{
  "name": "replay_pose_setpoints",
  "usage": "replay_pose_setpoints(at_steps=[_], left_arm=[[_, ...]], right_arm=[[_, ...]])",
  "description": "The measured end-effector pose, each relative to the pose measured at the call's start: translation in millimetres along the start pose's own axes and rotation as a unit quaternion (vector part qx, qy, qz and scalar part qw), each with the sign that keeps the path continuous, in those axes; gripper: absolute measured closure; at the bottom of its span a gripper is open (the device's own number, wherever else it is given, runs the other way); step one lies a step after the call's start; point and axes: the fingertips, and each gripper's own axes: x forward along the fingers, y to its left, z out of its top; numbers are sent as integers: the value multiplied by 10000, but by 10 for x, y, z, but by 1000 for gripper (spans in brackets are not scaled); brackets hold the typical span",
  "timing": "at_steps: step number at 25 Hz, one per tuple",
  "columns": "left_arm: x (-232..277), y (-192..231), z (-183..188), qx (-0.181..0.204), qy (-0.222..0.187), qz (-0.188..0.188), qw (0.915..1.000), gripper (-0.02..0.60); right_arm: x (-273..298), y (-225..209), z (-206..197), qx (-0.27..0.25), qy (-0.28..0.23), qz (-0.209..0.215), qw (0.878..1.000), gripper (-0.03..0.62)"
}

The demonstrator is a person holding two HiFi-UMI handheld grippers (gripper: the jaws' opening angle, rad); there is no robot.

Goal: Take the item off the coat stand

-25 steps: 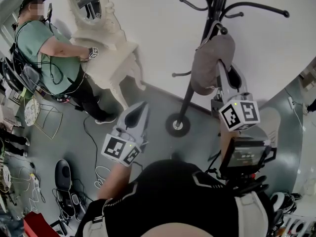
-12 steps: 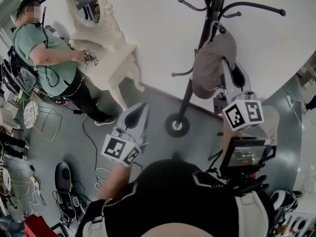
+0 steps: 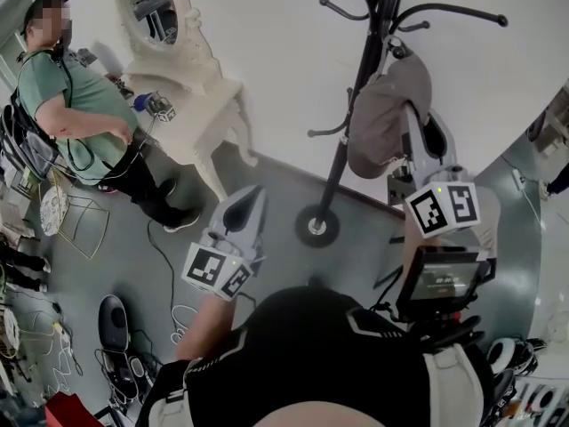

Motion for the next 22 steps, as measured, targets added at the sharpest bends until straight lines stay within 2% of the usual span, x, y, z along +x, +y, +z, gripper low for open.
replay_pose_setpoints(at_steps=[10, 22], left_arm=[[-47, -89, -5, -29, -32, -184, 9998, 575], [-74, -87, 55, -24, -5, -323, 9995, 575]], right_arm=[[-185, 127, 124, -138, -66, 23, 9999, 514], [-245, 213, 229, -59, -170, 26, 9998, 514]])
